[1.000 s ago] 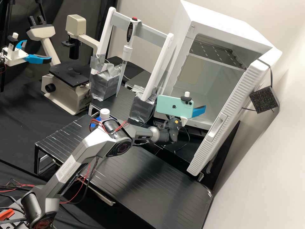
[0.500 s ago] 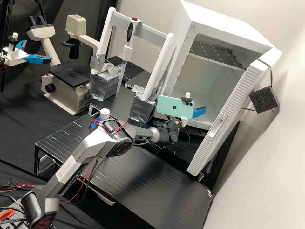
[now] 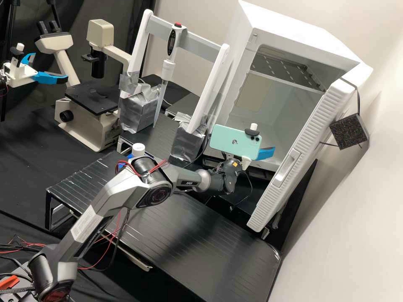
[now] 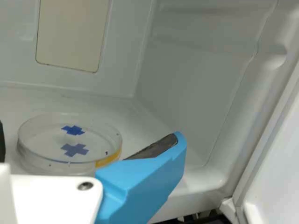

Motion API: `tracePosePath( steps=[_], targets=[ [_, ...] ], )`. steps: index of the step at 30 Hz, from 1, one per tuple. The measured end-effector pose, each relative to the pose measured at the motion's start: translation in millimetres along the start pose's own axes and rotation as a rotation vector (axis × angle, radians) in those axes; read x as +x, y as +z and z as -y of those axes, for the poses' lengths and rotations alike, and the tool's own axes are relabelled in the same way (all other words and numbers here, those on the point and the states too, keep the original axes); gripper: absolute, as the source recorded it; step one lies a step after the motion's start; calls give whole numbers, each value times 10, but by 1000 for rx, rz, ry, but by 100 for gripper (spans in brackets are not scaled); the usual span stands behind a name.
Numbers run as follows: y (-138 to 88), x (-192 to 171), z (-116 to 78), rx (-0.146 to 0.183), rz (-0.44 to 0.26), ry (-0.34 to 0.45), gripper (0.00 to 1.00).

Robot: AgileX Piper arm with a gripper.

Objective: Move the petri dish to the microscope

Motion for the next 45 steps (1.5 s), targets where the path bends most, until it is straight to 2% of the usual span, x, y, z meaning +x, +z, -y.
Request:
tracePosePath(
  steps=[11,19,35,36,45],
  targets=[
    [-49,39,41,-7,14,-17,100],
    [-105,94,-14,-36,44,-17,100],
    [-64,128,61,-36,52,-35,100],
    [-67,129,56,-37,51,-33,0],
    [-69,132,55,-45,49,-36,0]
  ],
)
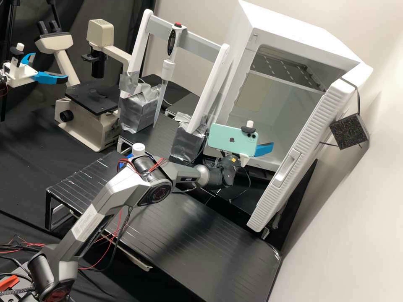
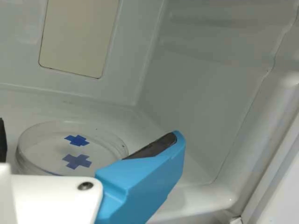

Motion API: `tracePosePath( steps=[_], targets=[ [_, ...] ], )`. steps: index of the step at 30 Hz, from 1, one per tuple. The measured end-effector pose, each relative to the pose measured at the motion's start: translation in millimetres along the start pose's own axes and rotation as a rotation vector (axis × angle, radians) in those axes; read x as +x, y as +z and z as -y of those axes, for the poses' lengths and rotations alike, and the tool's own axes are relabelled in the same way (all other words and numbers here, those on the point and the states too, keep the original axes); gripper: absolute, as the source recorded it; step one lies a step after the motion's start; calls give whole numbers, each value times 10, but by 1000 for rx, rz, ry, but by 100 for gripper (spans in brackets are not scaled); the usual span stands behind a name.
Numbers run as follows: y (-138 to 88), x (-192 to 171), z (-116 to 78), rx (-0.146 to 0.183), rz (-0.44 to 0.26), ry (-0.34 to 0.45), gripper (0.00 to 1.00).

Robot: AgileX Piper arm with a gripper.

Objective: Move the petri dish to the microscope

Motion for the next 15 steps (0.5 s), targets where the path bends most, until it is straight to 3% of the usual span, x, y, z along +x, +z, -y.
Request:
tracePosePath(
  steps=[15],
  targets=[
    [-29,28,28,-10,-9,-8,0]
  ],
)
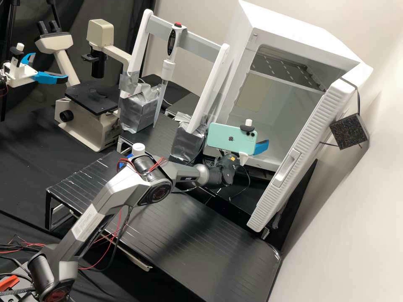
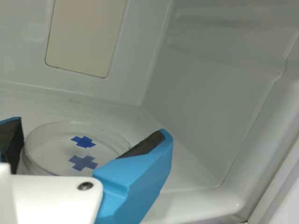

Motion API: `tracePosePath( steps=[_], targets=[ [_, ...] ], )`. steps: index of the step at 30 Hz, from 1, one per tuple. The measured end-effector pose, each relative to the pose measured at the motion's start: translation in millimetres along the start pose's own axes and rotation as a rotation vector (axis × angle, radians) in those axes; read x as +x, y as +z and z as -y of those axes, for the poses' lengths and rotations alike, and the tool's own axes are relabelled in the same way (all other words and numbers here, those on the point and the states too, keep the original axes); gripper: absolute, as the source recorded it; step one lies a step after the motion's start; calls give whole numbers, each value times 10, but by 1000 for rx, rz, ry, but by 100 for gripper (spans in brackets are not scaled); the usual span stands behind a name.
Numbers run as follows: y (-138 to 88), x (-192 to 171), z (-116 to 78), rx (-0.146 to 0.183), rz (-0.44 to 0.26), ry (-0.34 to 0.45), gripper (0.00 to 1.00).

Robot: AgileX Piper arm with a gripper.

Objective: Move the petri dish to the microscope

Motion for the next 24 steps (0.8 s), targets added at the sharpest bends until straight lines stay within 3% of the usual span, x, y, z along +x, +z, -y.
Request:
tracePosePath(
  steps=[24],
  targets=[
    [11,12,26,2,1,-5,0]
  ],
)
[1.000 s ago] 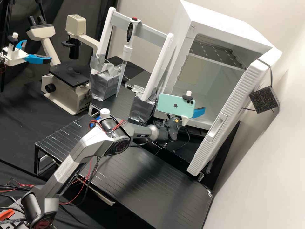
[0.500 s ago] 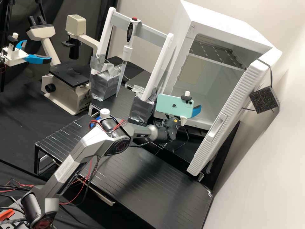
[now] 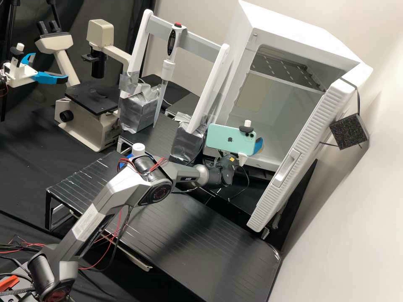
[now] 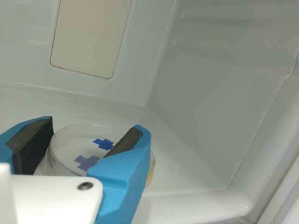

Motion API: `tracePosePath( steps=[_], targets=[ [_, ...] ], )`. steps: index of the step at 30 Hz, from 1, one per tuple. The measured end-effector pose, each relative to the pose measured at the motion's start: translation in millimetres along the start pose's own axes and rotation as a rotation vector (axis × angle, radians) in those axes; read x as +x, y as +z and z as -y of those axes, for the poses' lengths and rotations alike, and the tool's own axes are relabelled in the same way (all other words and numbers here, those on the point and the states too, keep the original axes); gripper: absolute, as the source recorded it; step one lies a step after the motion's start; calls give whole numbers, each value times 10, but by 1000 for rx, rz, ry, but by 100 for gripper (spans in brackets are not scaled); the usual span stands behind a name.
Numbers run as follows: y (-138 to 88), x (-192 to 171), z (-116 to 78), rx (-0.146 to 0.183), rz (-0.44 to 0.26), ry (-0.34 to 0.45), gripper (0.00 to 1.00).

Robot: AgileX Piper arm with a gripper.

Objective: Move the petri dish to the microscope

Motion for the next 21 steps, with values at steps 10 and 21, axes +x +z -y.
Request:
tracePosePath(
  steps=[10,21],
  targets=[
    [-1,0,2,-4,-1,-2,0],
    [15,-7,-1,-17,1,-8,100]
  ],
)
